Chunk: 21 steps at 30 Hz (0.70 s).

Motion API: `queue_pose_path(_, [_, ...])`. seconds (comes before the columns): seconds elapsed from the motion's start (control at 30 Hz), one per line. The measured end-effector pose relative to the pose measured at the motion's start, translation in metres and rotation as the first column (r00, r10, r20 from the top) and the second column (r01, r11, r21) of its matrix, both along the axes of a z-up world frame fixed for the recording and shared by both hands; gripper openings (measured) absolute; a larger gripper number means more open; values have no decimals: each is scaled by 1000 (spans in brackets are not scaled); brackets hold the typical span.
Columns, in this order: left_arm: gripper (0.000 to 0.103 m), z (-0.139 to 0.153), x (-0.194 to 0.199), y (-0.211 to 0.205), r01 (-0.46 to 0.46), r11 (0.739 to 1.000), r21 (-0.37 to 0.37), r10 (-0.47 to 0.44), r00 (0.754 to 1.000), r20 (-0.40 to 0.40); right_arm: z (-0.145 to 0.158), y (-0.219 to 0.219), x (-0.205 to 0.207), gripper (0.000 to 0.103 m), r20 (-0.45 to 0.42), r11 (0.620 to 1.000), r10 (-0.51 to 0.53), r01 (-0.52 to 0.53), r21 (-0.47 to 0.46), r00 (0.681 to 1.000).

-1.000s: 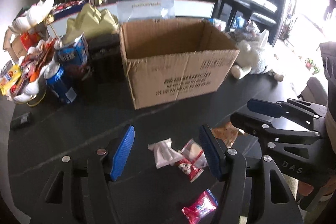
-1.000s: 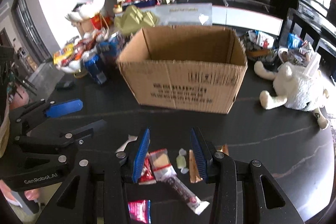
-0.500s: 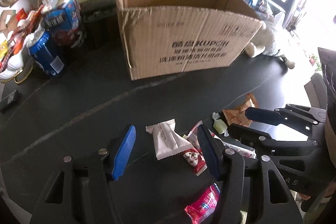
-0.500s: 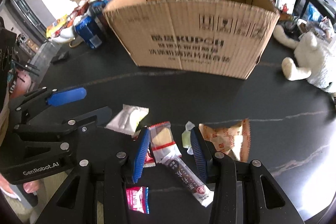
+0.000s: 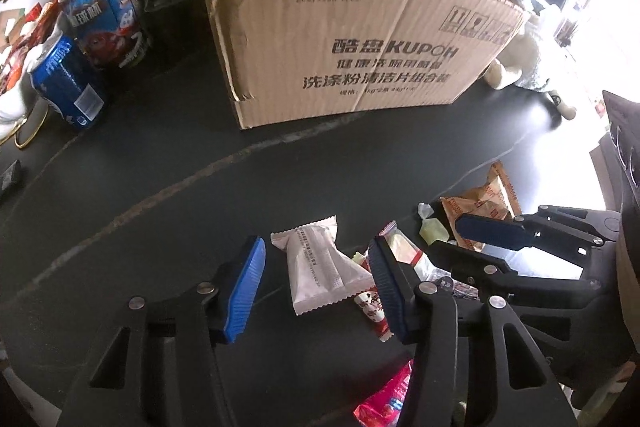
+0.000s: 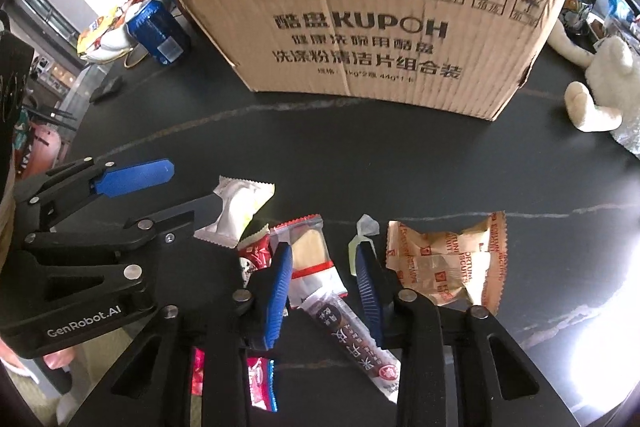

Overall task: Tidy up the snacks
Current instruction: 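Grasp the white pillow-shaped packet with the left tool while the right tool grasps a small clear candy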

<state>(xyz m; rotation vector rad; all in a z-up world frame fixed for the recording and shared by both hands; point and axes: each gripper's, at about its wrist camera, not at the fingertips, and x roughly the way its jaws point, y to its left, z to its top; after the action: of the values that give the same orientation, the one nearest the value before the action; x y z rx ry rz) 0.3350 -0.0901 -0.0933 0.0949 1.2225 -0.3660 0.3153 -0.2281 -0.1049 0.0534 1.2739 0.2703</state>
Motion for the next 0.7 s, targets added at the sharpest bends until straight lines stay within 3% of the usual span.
queue_pose_path(0.17, [50, -8, 4, -2, 1, 1000, 5, -1, 1000, -20, -10, -2, 4, 26, -25, 1000, -6, 6, -5, 1000])
queue_pose_path(0.7, [50, -23, 10, -8, -6, 1000, 14, 7, 999, -53, -25, -9, 14, 26, -51, 999, -25, 23, -38, 998])
